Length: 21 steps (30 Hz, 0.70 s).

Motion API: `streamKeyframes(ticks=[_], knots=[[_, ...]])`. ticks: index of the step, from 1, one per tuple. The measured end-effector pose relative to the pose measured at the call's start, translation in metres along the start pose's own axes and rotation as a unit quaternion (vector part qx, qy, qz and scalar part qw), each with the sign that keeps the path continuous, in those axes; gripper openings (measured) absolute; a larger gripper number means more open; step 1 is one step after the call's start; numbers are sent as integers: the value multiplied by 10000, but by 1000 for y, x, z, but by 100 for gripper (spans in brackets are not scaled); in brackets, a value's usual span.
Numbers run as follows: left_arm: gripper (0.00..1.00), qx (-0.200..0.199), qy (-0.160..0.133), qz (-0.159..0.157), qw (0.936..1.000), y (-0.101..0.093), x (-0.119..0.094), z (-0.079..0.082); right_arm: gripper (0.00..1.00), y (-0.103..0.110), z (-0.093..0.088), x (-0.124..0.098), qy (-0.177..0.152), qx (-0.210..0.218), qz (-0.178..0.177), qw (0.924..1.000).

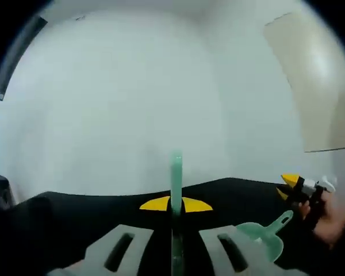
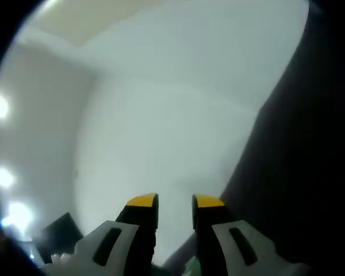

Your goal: Pick up the broom and sweep the trash on the tabletop into the dustpan.

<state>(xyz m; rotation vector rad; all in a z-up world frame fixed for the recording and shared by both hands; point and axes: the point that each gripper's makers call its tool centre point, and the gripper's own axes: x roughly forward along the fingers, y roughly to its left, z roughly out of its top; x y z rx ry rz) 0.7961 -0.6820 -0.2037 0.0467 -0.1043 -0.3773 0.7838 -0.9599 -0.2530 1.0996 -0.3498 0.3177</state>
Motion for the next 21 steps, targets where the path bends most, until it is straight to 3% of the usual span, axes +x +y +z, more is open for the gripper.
streamKeyframes(ticks=[3,7,9,12,15,19,21], knots=[[4,-664,-49,-501,9965,-37,13,-3,25,0,0,1,2,11,13,10000],[4,-503,-177,-736,9959,-68,17,8,25,0,1,1,-23,14,24,10000],[4,-411,-432,-808,9949,-75,14,27,25,0,1,1,-20,24,35,10000],[4,-390,-927,-838,9914,-72,4,58,25,1,1,2,-2,39,64,10000],[4,-524,-980,-892,9898,-58,-1,69,25,0,1,4,-16,43,72,10000],[4,-640,-1128,-870,9877,-27,0,72,25,1,1,4,-22,37,76,10000],[4,-803,-936,-690,9900,-10,4,61,25,0,0,4,-19,34,67,10000]])
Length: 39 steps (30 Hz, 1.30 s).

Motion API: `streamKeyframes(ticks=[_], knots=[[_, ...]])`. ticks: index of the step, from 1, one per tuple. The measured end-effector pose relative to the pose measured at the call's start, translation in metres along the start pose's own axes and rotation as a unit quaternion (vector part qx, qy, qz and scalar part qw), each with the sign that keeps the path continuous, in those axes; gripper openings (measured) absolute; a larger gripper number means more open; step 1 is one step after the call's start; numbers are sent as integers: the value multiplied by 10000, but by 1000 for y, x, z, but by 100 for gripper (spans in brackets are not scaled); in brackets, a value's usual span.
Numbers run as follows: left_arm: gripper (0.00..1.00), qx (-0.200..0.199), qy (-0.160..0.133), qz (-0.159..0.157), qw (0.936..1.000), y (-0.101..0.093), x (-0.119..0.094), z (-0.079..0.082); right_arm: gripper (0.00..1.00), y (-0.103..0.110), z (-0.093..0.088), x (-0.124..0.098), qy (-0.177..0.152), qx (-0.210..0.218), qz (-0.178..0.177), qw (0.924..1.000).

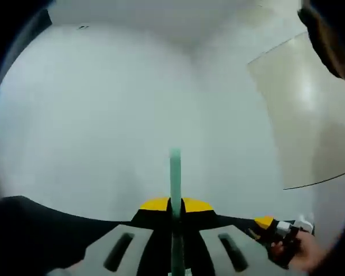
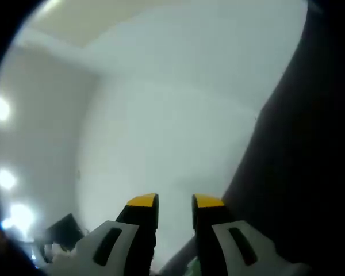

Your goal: Pick up the broom and sweep the trash on the tabletop into the dustpan.

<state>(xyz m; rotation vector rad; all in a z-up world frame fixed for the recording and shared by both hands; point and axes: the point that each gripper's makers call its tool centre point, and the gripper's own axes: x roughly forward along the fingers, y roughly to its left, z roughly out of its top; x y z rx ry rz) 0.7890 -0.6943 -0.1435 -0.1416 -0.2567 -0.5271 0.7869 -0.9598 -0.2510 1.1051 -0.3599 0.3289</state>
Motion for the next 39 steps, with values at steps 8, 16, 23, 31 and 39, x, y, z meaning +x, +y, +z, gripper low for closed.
streamKeyframes(ticks=[8,16,23,31,39], knots=[[4,-1147,211,-1237,9855,-67,48,-26,25,-1,0,0,-12,-40,-41,10000],[4,-1206,405,-1270,9837,-57,55,-63,25,-2,0,1,28,-25,-22,10000],[4,-2353,-395,-1039,9655,-15,27,-36,25,-2,-1,1,32,-35,-14,10000],[4,-2657,-781,-846,9571,26,18,-5,25,-1,-2,-1,49,-51,-38,10000],[4,55,449,521,9976,86,13,-57,25,-1,-3,-1,61,-63,-48,9999]])
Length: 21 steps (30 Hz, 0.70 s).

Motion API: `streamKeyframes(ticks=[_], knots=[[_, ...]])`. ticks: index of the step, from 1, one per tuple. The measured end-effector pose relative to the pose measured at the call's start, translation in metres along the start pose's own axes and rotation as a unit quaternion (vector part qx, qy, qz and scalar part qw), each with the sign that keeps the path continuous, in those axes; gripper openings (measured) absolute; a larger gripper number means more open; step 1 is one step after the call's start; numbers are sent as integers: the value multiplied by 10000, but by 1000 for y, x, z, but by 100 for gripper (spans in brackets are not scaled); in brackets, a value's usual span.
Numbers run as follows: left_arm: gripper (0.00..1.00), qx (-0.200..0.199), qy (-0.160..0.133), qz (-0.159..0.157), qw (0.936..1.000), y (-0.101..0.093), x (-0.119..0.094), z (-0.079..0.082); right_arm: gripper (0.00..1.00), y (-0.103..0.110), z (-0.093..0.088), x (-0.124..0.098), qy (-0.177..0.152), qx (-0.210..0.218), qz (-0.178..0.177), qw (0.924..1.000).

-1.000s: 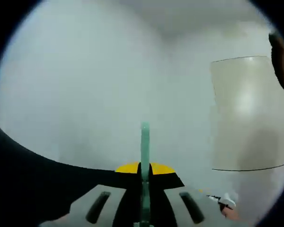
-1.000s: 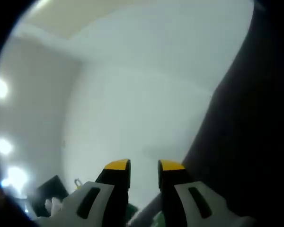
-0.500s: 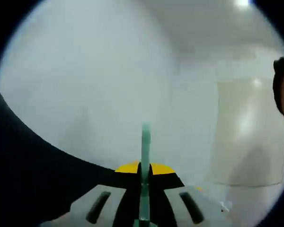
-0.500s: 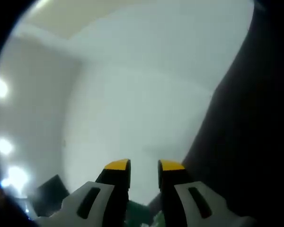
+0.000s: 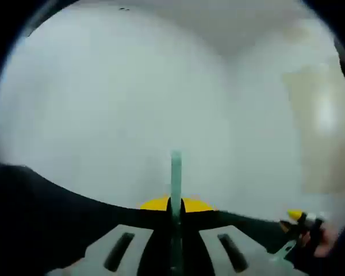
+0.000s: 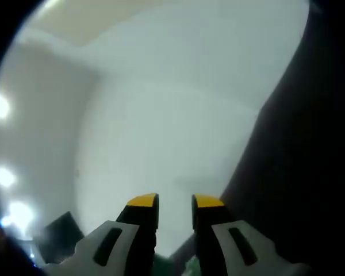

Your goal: Pick up the broom and sweep the trash on the tabletop into the dustpan.

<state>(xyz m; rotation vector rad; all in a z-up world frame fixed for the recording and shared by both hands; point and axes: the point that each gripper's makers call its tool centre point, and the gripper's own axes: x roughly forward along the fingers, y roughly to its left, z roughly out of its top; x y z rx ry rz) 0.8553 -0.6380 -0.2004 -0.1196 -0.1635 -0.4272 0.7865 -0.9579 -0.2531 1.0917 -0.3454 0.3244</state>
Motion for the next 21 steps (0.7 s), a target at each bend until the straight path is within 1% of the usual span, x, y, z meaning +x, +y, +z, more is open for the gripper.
streamKeyframes(ticks=[1,2,3,4,5,6,7,8,10,11,12,13,14,15,17,19,20,21], knots=[[4,302,194,53,9993,-6,2,-7,25,1,0,0,-1,-3,1,10000],[4,479,494,82,9976,-12,4,-17,25,1,0,-1,-3,-3,0,10000],[4,592,721,1,9956,-24,4,-25,25,1,0,-1,-6,-3,-2,10000],[4,566,597,-92,9966,-35,5,-23,25,1,0,-1,-4,-4,-2,10000],[4,705,670,-205,9950,-49,5,-26,25,1,0,-1,-4,-6,-2,10000],[4,1035,776,-136,9915,-56,4,-28,25,1,0,-1,-4,-8,-3,10000],[5,1252,787,-156,9889,-68,3,-30,25,1,0,-1,-1,-7,-4,10000],[5,1224,732,-313,9893,-84,0,-30,25,1,0,-1,-3,-7,-4,10000],[4,1195,568,-550,9897,-110,-7,-25,25,1,0,-1,1,-8,-7,10000],[4,1380,463,-662,9871,-122,-10,-22,25,1,0,-1,3,-5,-4,10000],[4,1409,335,-620,9875,-127,-16,-15,25,1,0,-1,5,-3,-1,10000],[4,973,134,-834,9917,-138,-20,-7,25,0,0,0,6,-3,-1,10000],[4,816,-79,-1027,9913,-146,-24,3,25,1,0,-1,6,4,6,10000],[4,960,-273,-1008,9899,-145,-28,13,25,1,0,-1,6,10,14,10000],[4,884,-328,-958,9909,-138,-34,24,25,1,0,-1,4,15,23,10000],[4,811,-384,-797,9928,-121,-35,33,25,2,0,-1,3,17,26,10000],[4,845,-377,-611,9938,-108,-35,35,25,2,0,-1,1,19,29,10000],[4,929,-306,-456,9942,-96,-33,33,25,2,0,-1,-7,22,35,10000]])
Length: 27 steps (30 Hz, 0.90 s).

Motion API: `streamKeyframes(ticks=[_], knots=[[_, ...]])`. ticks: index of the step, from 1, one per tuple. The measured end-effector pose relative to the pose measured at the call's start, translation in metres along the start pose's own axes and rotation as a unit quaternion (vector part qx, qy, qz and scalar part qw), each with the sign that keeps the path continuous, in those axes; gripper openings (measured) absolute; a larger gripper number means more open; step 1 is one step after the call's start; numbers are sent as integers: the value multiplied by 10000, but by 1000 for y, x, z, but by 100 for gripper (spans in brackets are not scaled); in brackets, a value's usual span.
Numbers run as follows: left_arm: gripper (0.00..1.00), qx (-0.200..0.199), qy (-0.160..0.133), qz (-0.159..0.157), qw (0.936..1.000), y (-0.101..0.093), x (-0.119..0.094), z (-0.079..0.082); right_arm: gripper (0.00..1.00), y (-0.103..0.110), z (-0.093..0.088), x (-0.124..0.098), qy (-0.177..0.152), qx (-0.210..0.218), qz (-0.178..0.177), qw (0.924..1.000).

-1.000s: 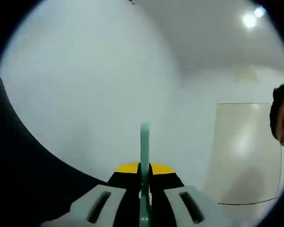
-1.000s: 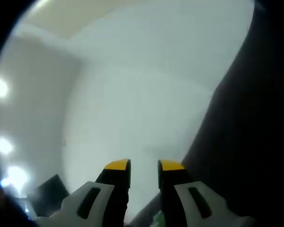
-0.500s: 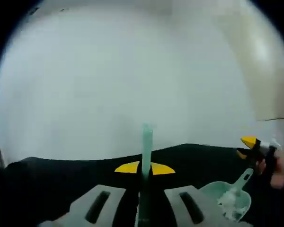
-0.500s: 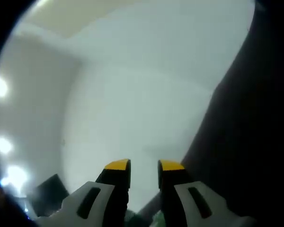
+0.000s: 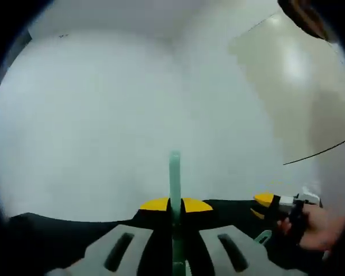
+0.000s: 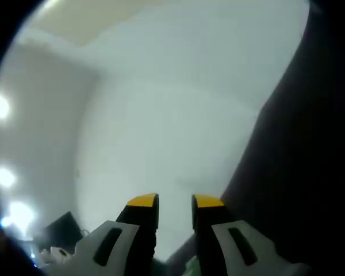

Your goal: Pick up the broom and sweep the trash on the tabletop into the dustpan.

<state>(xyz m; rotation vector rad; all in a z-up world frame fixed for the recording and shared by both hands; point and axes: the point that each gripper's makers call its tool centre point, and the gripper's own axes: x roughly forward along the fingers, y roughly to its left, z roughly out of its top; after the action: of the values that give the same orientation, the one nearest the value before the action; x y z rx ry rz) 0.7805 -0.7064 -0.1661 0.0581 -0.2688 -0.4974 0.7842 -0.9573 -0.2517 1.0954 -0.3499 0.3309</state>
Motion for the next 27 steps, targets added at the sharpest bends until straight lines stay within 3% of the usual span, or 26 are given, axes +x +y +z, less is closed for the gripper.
streamKeyframes(ticks=[1,2,4,6,7,9,10,13,18,22,25,27], knots=[[4,86,139,54,9999,6,2,-6,25,0,0,0,-4,2,3,10000],[4,188,524,92,9984,14,4,-22,25,1,0,0,-10,4,4,10000],[4,-28,1023,24,9948,18,11,-54,25,0,0,0,-16,5,2,10000],[4,-251,1044,-204,9940,9,18,-66,25,1,0,-1,-27,4,2,10000],[5,-389,959,-448,9936,-4,21,-61,25,1,1,-1,-31,5,-1,10000],[6,-163,1109,-568,9921,-19,21,-57,25,0,1,-1,-28,1,-6,10000],[6,-178,1002,-755,9919,-32,21,-50,25,0,1,0,-25,0,-9,10000],[5,-814,559,-1139,9886,-51,16,-19,25,0,0,0,-16,-5,-20,10000],[4,179,366,-550,9977,-25,6,4,25,-1,0,1,-16,-8,-17,10000],[4,-268,276,-475,9981,-3,-1,4,25,0,0,1,-11,-6,-13,10000],[4,-336,215,-419,9983,17,-10,2,25,0,-1,0,-4,-3,-7,10000],[4,-399,54,-231,9989,35,-18,9,25,-1,-1,1,7,-3,-18,10000]])
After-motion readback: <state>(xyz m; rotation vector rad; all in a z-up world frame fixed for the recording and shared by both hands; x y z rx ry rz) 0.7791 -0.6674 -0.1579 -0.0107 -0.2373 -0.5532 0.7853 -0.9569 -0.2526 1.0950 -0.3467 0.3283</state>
